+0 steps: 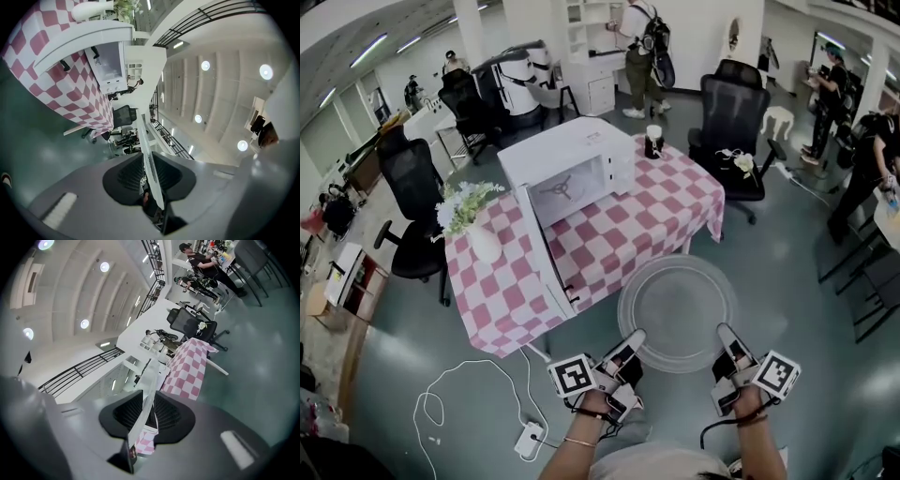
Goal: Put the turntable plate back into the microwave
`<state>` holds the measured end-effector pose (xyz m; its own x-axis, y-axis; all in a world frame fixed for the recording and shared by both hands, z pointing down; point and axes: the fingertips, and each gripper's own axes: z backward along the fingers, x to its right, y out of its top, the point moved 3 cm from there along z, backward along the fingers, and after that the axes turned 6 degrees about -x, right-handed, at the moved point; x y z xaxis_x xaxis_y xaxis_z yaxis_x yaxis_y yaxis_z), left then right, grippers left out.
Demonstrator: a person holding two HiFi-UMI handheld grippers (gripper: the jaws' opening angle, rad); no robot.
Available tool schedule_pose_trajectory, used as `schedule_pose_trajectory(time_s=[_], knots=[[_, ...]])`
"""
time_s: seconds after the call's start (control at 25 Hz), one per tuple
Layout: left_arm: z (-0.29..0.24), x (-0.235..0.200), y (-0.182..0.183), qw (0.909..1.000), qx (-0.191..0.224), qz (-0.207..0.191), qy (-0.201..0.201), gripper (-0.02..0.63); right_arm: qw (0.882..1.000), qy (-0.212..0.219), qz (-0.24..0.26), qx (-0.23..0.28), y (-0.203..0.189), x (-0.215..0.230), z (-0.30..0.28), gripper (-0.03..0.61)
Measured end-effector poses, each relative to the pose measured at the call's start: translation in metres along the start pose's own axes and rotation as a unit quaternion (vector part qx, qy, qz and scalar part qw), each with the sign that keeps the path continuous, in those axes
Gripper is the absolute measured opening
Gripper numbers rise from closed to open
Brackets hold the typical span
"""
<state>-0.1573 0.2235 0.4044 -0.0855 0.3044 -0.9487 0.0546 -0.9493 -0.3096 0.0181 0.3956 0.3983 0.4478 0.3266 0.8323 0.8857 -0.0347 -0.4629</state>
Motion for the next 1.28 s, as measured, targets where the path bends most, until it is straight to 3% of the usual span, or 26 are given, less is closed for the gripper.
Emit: schedule_pose_trajectory(time_s=[0.4, 0.72, 1.08, 1.2, 1.28], knots=[[-0.065, -0.02, 0.059, 0.9999, -0.002, -0.014, -0.001, 0.054, 1.0, 0.002, 0.0, 0.004, 0.064, 0.015, -0.063, 0.08], [-0.087, -0.03, 0.092, 0.9996, 0.004, -0.022, 0.019, 0.054, 1.0, -0.016, -0.003, -0.014, 0.09, 0.028, -0.099, 0.08], [-0.123, -0.054, 0.142, 0.9969, 0.069, -0.025, 0.029, 0.055, 0.996, 0.056, 0.036, -0.065, 0.145, 0.024, -0.189, 0.081], [-0.135, -0.068, 0.158, 0.9933, 0.105, -0.016, 0.046, 0.055, 0.994, 0.012, 0.046, -0.098, 0.169, 0.035, -0.218, 0.081], [-0.145, -0.073, 0.17, 0.9904, 0.128, -0.011, 0.05, 0.055, 0.992, 0.015, 0.05, -0.119, 0.185, 0.034, -0.241, 0.081]])
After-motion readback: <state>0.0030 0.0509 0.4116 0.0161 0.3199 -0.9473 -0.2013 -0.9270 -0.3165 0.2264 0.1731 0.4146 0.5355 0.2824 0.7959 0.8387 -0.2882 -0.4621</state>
